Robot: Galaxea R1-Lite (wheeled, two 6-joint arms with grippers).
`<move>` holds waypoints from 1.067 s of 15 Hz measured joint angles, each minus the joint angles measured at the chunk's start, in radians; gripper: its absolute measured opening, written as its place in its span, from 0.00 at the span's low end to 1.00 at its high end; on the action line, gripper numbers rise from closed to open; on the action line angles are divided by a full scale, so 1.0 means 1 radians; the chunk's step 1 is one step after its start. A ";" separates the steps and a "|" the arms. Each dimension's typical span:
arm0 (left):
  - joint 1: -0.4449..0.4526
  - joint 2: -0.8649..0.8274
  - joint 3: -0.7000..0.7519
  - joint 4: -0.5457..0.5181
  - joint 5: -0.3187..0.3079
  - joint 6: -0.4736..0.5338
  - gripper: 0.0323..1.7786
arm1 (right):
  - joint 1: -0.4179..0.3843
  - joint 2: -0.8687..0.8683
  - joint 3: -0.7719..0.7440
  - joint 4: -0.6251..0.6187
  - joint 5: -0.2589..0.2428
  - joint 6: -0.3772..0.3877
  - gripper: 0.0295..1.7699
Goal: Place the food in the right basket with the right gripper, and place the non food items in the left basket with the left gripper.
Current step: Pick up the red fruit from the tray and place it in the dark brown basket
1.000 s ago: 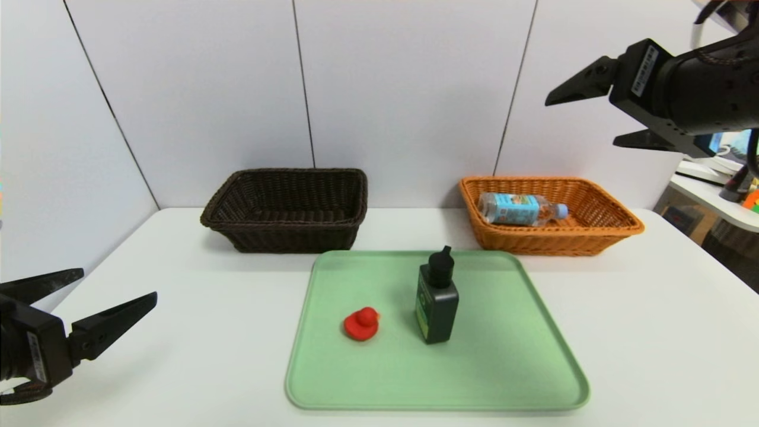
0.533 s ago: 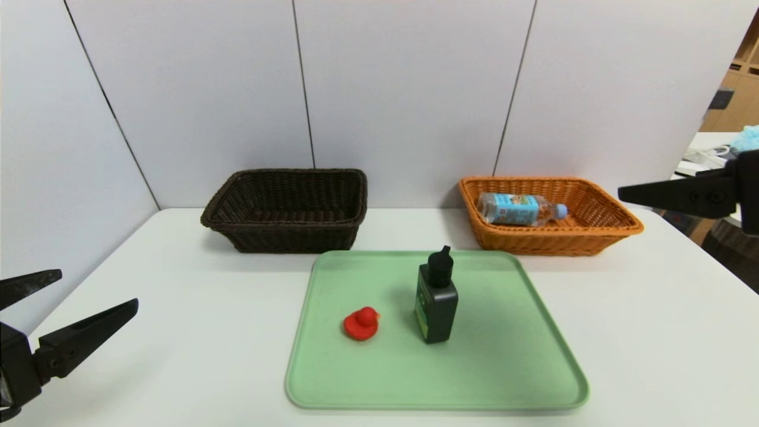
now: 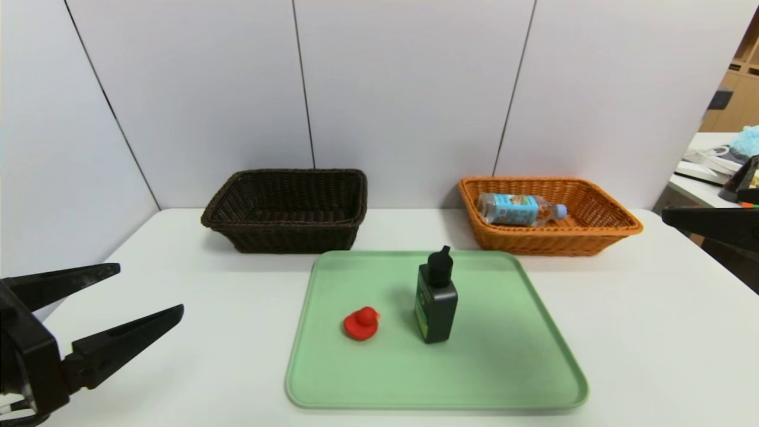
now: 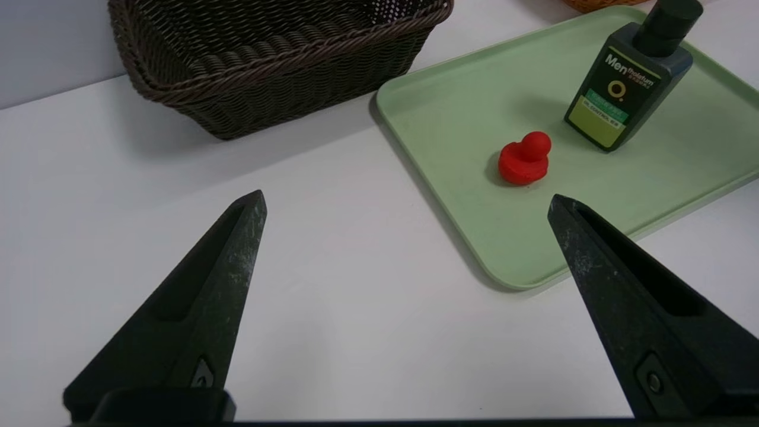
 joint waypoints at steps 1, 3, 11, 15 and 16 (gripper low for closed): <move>-0.026 0.028 0.000 -0.026 0.000 -0.004 0.95 | 0.002 -0.002 0.004 -0.002 0.002 0.001 0.96; -0.060 0.090 -0.001 -0.065 0.009 -0.008 0.95 | 0.003 -0.005 0.006 -0.022 0.008 0.004 0.96; -0.286 0.322 -0.086 -0.077 -0.022 -0.026 0.95 | 0.010 -0.003 0.002 -0.077 0.009 0.075 0.96; -0.304 0.415 -0.083 -0.169 -0.097 -0.028 0.95 | 0.010 0.006 -0.043 -0.072 0.002 0.077 0.96; -0.304 0.444 -0.072 -0.218 -0.099 -0.024 0.95 | 0.007 0.008 -0.050 -0.067 0.001 0.078 0.96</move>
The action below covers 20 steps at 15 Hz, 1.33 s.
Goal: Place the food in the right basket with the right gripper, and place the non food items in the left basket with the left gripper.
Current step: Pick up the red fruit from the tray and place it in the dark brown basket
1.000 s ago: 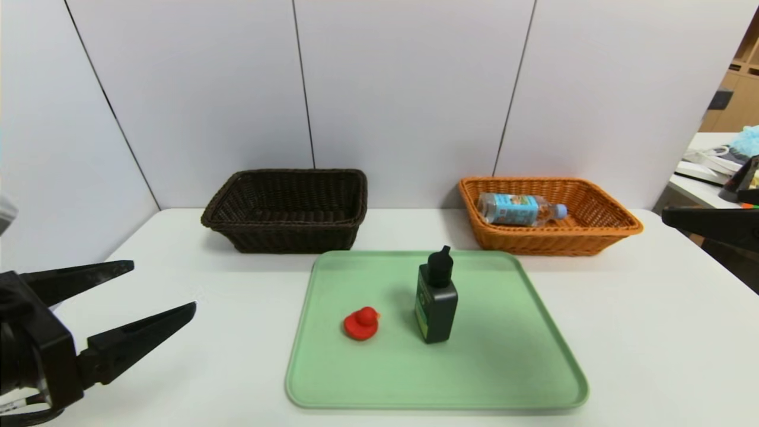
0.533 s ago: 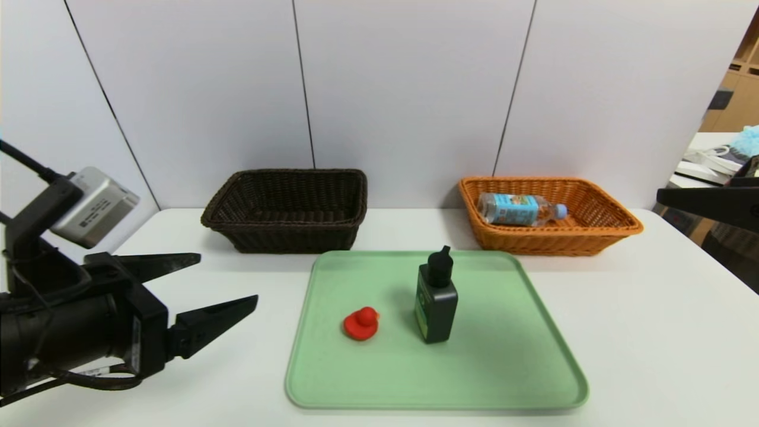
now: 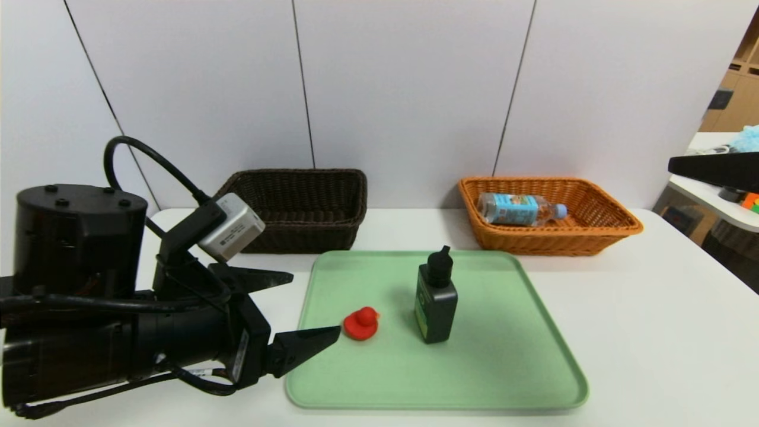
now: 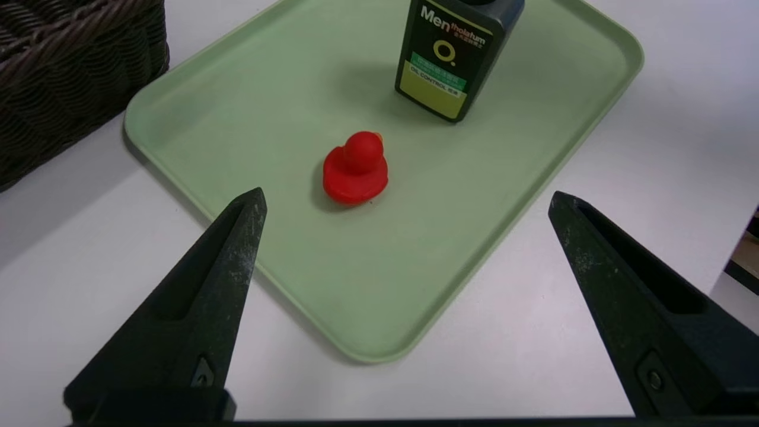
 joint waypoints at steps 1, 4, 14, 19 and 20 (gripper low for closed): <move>0.000 0.032 0.020 -0.065 0.000 0.007 0.95 | -0.002 0.002 -0.007 0.000 -0.001 -0.003 0.96; 0.004 0.141 0.093 -0.303 -0.003 0.022 0.95 | -0.010 0.012 -0.049 0.005 -0.004 -0.003 0.96; 0.015 0.317 0.138 -0.427 -0.007 0.016 0.95 | -0.037 0.046 -0.077 0.005 -0.005 0.000 0.96; -0.009 0.365 0.131 -0.430 -0.005 0.022 0.95 | -0.044 0.054 -0.085 0.005 -0.005 0.001 0.96; -0.019 0.374 0.129 -0.431 -0.005 0.022 0.95 | -0.044 0.056 -0.086 0.005 -0.005 0.001 0.96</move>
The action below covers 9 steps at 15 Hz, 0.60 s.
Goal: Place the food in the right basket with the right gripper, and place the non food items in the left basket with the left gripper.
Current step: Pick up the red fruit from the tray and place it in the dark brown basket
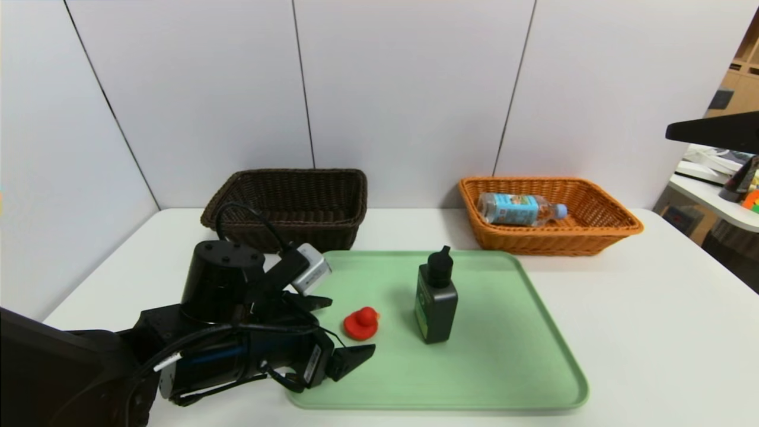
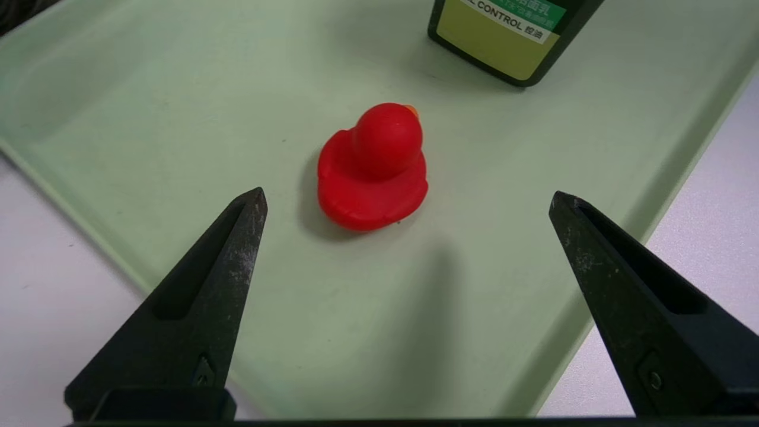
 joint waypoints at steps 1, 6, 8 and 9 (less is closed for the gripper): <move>-0.011 0.011 -0.006 0.000 0.000 0.000 0.95 | 0.000 0.001 0.000 0.000 0.000 0.000 0.96; -0.040 0.065 -0.029 -0.040 0.007 -0.001 0.95 | 0.000 0.004 -0.002 0.001 0.000 0.000 0.96; -0.042 0.076 -0.031 -0.044 0.012 -0.001 0.95 | 0.000 0.002 -0.001 0.002 0.000 0.000 0.96; -0.042 0.079 -0.032 -0.044 0.014 0.000 0.95 | 0.000 0.001 0.000 0.002 0.000 -0.001 0.96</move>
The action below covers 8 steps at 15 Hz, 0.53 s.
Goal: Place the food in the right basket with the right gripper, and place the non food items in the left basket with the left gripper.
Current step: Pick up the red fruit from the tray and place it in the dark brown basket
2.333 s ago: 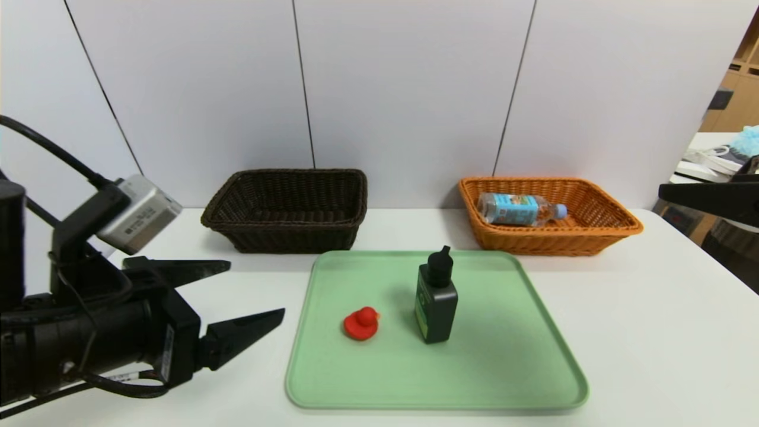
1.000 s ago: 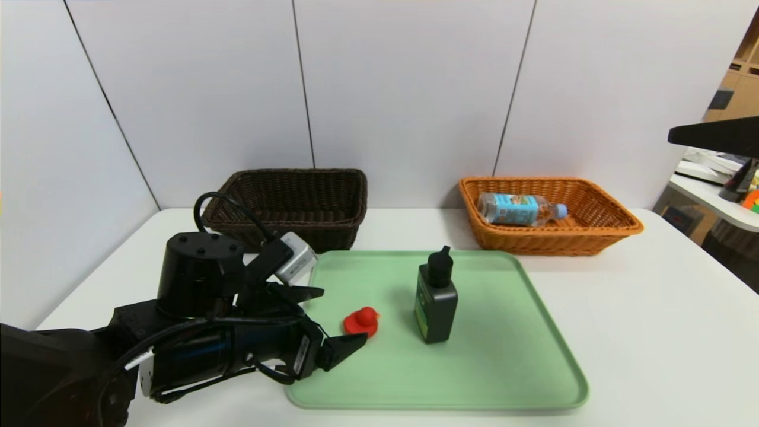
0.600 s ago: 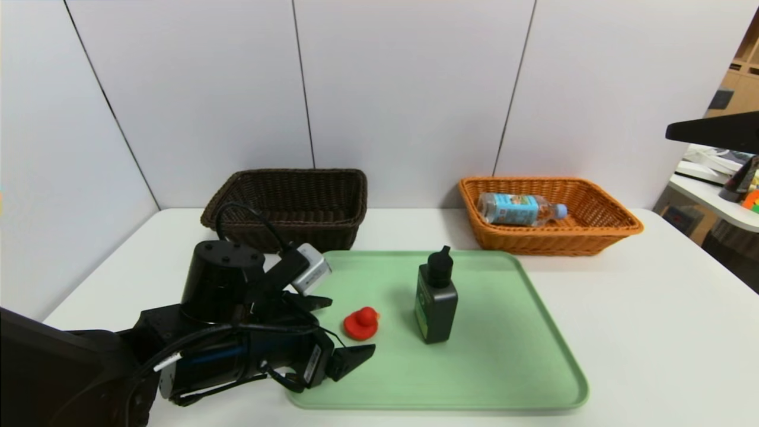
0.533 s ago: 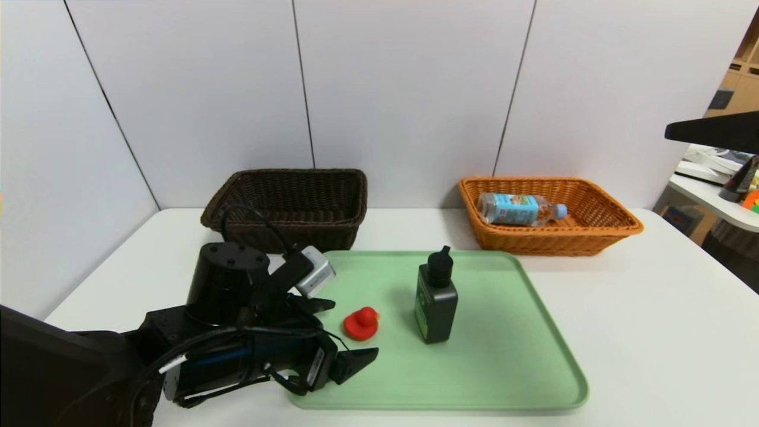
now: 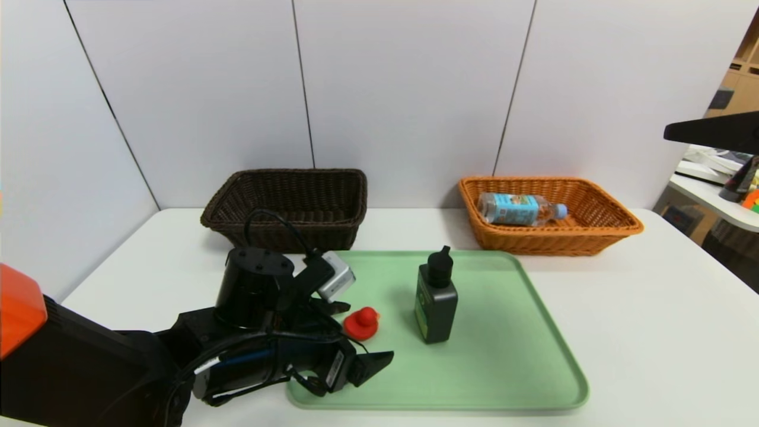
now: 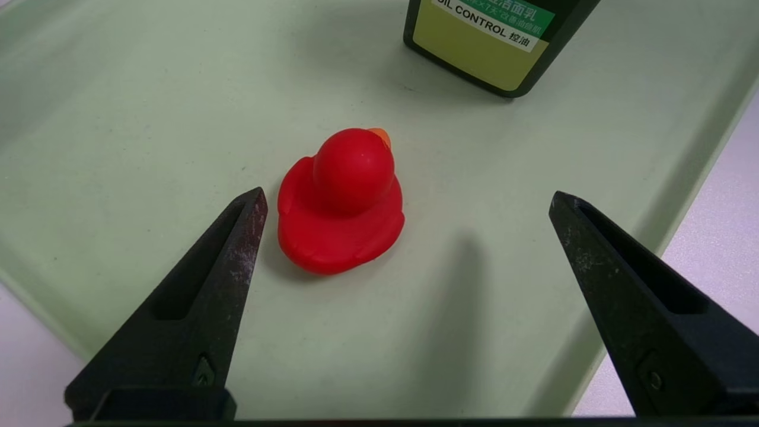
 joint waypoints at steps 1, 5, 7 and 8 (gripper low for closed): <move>0.000 0.002 -0.001 0.000 0.003 0.000 0.95 | 0.000 -0.001 0.000 0.000 0.000 0.000 0.96; 0.000 0.006 -0.006 0.000 0.010 0.001 0.95 | 0.001 -0.003 0.004 0.000 0.001 0.006 0.96; 0.001 0.007 -0.006 0.001 0.020 0.001 0.95 | 0.001 -0.006 0.006 0.002 0.002 0.007 0.96; 0.001 0.007 -0.006 0.002 0.023 0.002 0.95 | 0.001 -0.008 0.007 0.002 0.001 0.007 0.96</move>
